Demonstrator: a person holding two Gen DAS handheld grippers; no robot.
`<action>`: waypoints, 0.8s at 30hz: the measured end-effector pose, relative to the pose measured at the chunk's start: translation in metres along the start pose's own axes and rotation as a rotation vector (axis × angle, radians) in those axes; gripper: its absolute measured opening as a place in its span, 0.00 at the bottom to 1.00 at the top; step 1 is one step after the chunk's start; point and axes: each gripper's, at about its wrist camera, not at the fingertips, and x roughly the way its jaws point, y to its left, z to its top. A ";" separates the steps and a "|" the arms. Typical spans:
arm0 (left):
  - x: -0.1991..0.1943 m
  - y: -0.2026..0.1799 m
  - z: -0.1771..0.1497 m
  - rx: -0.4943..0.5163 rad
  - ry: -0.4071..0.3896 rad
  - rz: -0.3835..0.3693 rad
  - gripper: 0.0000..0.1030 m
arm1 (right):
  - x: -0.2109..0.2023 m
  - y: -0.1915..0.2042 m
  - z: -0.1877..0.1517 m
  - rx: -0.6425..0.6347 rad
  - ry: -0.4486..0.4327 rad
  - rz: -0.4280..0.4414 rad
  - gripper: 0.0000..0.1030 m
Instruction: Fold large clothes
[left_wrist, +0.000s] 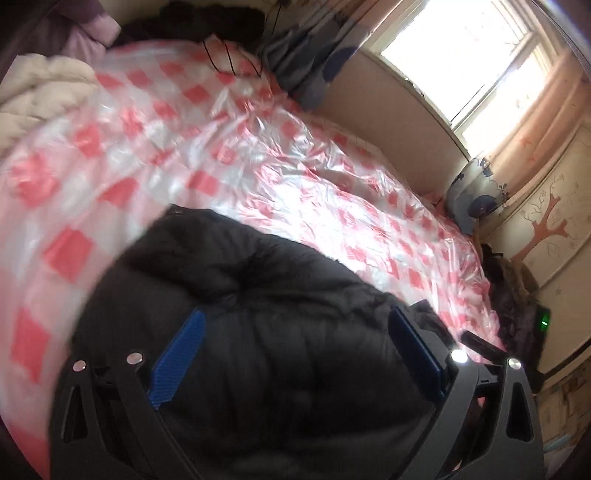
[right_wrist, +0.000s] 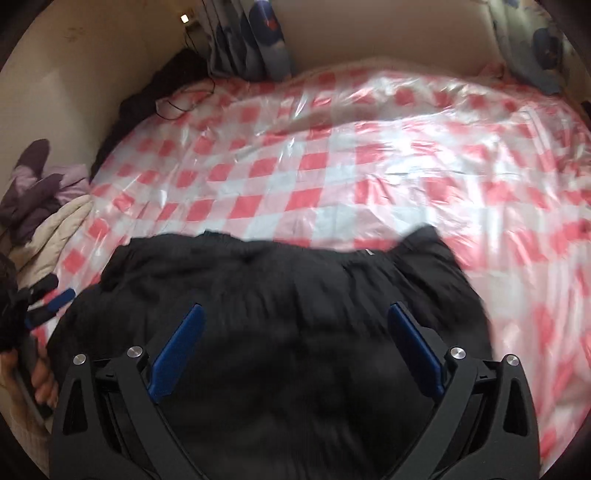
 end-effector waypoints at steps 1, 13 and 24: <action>-0.007 0.007 -0.013 0.008 0.001 0.021 0.92 | -0.014 -0.007 -0.020 0.010 -0.020 -0.023 0.93; -0.048 0.020 -0.077 0.031 -0.010 0.093 0.85 | -0.033 -0.037 -0.087 0.071 -0.011 -0.013 0.93; -0.042 0.005 -0.096 0.059 0.153 0.062 0.85 | -0.044 -0.015 -0.134 0.010 0.086 -0.023 0.93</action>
